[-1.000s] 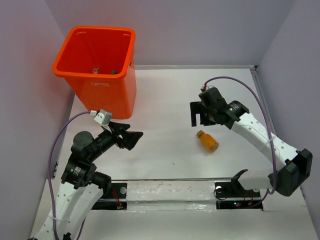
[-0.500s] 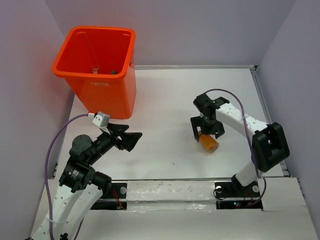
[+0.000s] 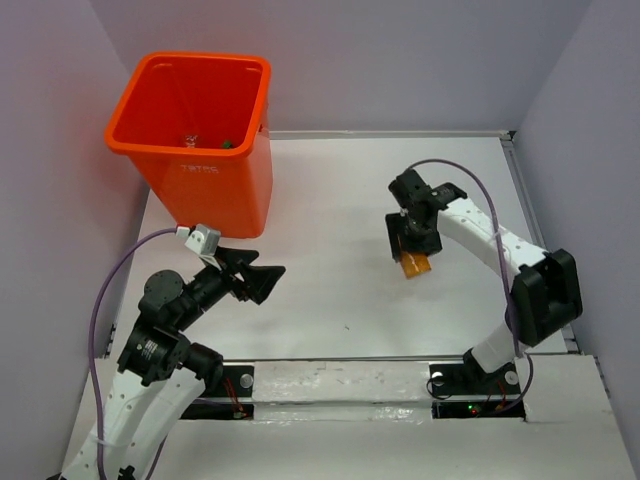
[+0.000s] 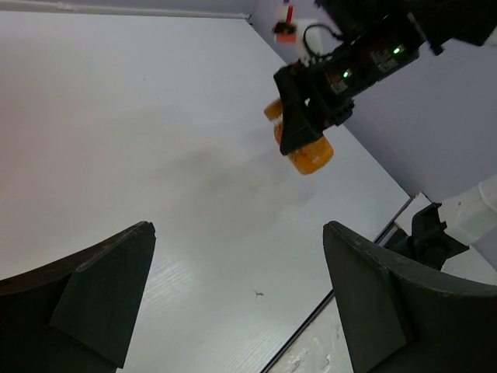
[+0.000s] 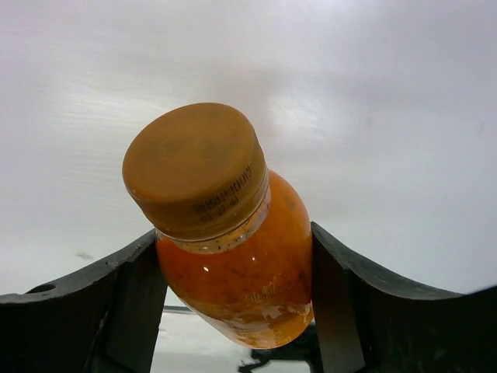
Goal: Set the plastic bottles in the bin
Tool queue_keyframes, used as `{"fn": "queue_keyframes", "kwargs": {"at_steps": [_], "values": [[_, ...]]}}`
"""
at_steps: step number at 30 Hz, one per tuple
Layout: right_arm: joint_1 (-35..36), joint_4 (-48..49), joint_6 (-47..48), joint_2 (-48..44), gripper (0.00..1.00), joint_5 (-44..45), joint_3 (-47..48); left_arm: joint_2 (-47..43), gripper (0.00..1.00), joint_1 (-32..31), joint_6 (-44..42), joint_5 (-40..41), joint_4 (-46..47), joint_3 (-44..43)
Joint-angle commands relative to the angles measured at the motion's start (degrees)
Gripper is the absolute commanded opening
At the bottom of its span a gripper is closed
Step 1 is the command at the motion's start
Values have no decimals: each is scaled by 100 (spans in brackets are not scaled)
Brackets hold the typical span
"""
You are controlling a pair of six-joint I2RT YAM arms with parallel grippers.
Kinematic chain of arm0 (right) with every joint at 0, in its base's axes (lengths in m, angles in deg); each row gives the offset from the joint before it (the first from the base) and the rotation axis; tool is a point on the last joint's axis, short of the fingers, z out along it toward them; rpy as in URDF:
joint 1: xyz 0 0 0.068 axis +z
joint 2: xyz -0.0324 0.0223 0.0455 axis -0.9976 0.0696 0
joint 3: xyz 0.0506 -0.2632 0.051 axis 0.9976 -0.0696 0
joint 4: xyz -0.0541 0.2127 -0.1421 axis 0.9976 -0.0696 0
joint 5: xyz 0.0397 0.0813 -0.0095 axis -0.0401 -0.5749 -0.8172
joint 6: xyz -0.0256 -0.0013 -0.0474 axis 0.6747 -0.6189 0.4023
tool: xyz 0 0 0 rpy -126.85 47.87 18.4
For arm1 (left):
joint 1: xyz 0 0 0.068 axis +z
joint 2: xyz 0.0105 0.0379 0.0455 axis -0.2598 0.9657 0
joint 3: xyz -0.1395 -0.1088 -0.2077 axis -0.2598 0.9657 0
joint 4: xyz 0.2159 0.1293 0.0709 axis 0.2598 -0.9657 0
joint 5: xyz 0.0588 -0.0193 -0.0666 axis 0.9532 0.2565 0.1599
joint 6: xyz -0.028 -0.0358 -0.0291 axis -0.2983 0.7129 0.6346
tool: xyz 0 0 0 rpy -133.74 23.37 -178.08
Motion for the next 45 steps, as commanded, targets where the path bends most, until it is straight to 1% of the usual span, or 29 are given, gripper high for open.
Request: {"fn": "queue_keyframes", "kwargs": {"at_steps": [1,3,4,6,7,8,10,11,13,14,16,17,18,19,20,21,23,24,25,26,28,31,32,34,35,38,42,43,45], "values": [[1028,49,-275,-730,53,244,1819,73,99,-26,0,-87,184,-33],[1624,329,-249,-634,53,305,2496,108,99,-17,-9,-87,193,-33],[1785,470,-153,-433,53,366,3195,125,99,-17,-9,-113,193,-33],[2144,918,-3,-117,54,551,3937,169,99,-8,-9,-131,193,-33],[2225,1094,85,59,54,560,4323,178,99,-17,-9,-131,185,-33],[2287,1278,260,444,54,525,5084,178,99,-8,-9,-122,184,-33],[2357,1955,445,859,54,420,5783,187,99,-8,0,-122,202,-24],[2358,2436,594,1278,56,298,6430,196,99,-8,0,-113,193,-24],[2358,2860,727,1729,56,235,7075,213,99,1,0,-104,185,-24],[2358,3306,849,2209,56,200,7722,231,99,9,8,-104,184,-24],[2358,3940,999,2643,56,121,8184,266,99,18,8,-122,202,-24],[2358,4361,1017,2793,57,129,8221,275,99,18,0,-131,193,-24],[2358,5522,1000,3003,61,112,7908,310,99,27,0,-148,202,-24],[2358,6248,843,3110,72,25,7696,328,99,27,0,-157,202,-24],[2358,6864,763,3276,78,-115,7554,363,99,27,-9,-166,202,-24],[2358,7871,536,3843,84,-343,7788,398,99,36,-1,-174,202,-24],[2358,8083,377,4680,99,-310,8917,433,99,36,-9,-175,202,-24],[2358,8066,393,4997,100,-240,9429,451,99,44,-1,-166,193,-24],[2358,8135,411,4966,100,-118,9373,451,99,36,8,-131,176,-24],[2358,8614,446,4669,100,-169,8807,433,99,44,8,-122,167,-24],[2358,8786,586,4054,100,-213,7689,398,99,53,17,-95,184,-15],[2358,7972,849,4051,100,-371,8132,442,99,97,0,-113,202,-24],[2358,7899,842,3982,100,-406,8133,459,99,123,0,-122,193,-24],[2358,8143,806,3447,100,-521,7433,495,99,203,0,-113,184,-33],[2358,8379,754,3053,100,-530,6838,477,99,238,0,-113,184,-33],[2358,8435,718,2532,100,-767,6166,424,99,334,0,-87,202,-33],[2358,8469,859,1303,100,-707,4525,354,99,361,8,-17,176,-33],[2358,8583,877,561,100,-619,3424,337,99,361,8,27,167,-41],[2358,8916,964,-313,100,-303,2145,258,99,370,35,97,141,-41]]}}
